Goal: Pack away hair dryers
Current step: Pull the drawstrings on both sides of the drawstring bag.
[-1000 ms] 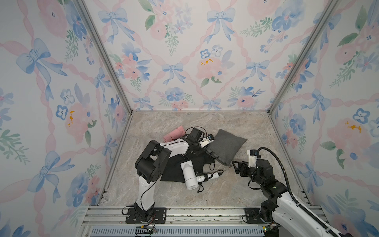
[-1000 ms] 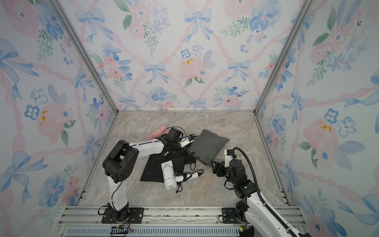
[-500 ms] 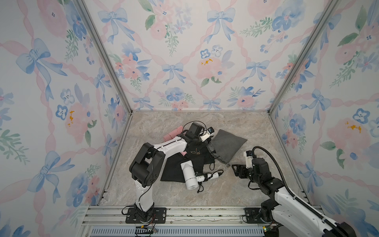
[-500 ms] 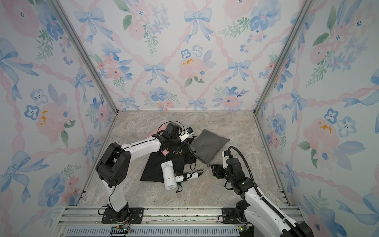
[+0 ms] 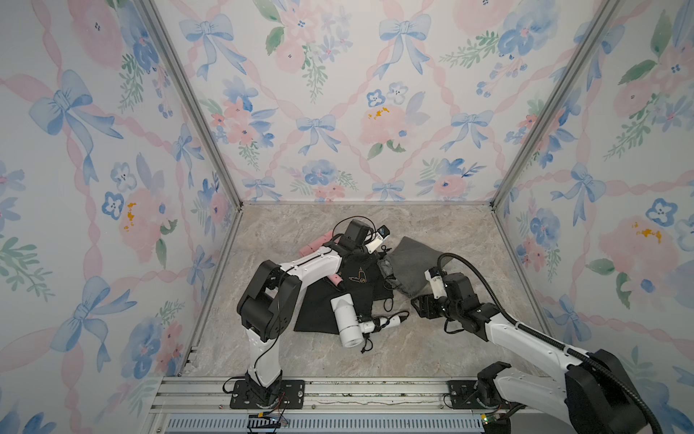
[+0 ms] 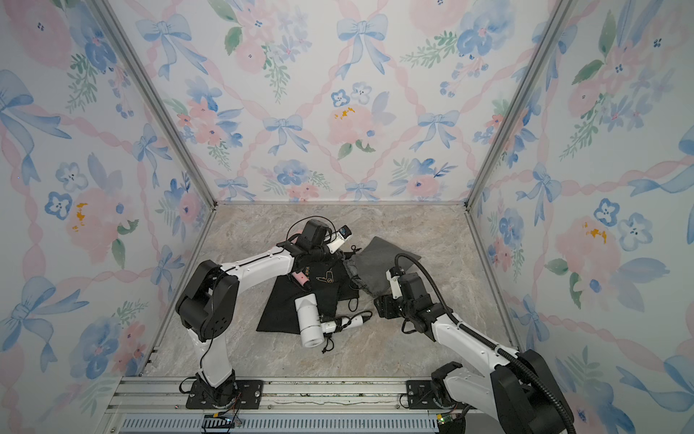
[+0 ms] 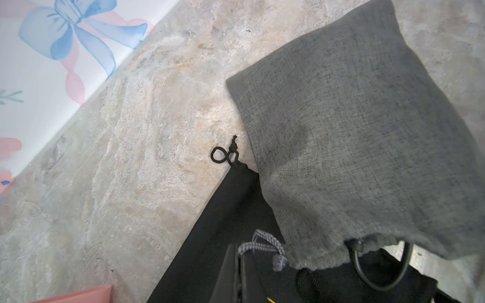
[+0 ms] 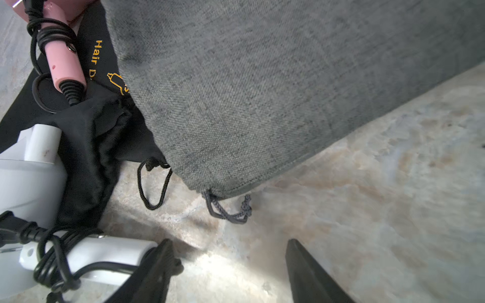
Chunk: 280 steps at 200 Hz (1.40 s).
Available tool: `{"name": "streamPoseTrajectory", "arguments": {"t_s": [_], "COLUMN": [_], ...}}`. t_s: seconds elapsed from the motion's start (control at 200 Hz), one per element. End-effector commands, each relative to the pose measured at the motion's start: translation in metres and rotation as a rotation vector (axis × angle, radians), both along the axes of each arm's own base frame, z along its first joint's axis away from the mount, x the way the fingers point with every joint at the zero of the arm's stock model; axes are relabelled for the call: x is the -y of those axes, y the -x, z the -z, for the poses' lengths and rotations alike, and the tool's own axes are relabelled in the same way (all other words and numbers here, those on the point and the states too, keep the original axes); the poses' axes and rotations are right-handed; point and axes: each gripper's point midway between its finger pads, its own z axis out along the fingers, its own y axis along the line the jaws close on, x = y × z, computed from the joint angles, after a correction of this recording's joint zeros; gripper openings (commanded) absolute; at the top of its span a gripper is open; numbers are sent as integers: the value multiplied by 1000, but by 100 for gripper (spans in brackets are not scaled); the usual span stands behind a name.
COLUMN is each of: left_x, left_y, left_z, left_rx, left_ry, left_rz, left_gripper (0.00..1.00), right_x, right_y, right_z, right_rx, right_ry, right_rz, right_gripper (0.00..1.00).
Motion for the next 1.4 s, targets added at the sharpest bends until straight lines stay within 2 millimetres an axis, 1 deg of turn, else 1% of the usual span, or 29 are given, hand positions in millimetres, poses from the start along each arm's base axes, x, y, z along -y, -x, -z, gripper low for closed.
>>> {"name": "streamPoseTrajectory", "arguments": {"t_s": [0.0,0.165,0.235,0.365,0.465,0.495,0.565,0.605,0.635,0.67,0.675,0.755,0.835,0.92,1.005,1.09,1.175,1.29,1.395], "left_x": [-1,1,2,4,5,5,4,5,5,6,5,5,1,-6,-13,-20,-24,-29,-34], "left_y": [-8,-8,-8,-9,-8,-8,-9,-9,-9,-9,-10,-12,-16,-22,-29,-36,-42,-46,-48], "left_z": [0,1,1,1,2,1,2,1,0,-1,-1,-6,-17,-30,-42,-51,-60,-70,-78], "left_rx": [-7,-19,-20,-23,-31,-32,-34,-36,-37,-37,-35,-31,-18,-9,7,23,33,49,66], "left_ry": [16,28,29,35,41,43,44,49,52,55,56,67,86,113,134,144,162,176,183], "left_rz": [-27,-26,-25,-23,-23,-27,-33,-30,-32,-33,-34,-43,-60,-87,-119,-159,-192,-228,-247], "left_gripper": [0,0,0,0,0,0,0,0,0,0,0,0,0,0,0,0,0,0,0], "right_x": [-13,-21,-26,-26,-26,-26,-28,-28,-26,-24,-23,-19,-8,12,33,54,69,83,84], "right_y": [-5,-9,-11,-18,-23,-24,-27,-29,-30,-31,-31,-28,-24,-21,-19,-19,-20,-19,-17], "right_z": [5,17,21,28,33,33,31,29,28,27,26,17,2,-15,-30,-41,-49,-56,-67], "right_rx": [-15,-41,-42,-32,-37,-36,-26,-18,-16,-20,-22,-46,-46,-40,-44,-50,-44,-54,-56], "right_ry": [-3,0,-4,11,27,26,21,23,29,40,43,62,99,144,150,155,174,183,124], "right_rz": [-47,-54,-55,-28,-25,-24,-21,-16,-10,1,3,9,31,80,137,186,223,248,248], "right_gripper": [68,64,61,54,43,39,31,23,15,1,0,0,0,0,0,0,0,0,0]}}
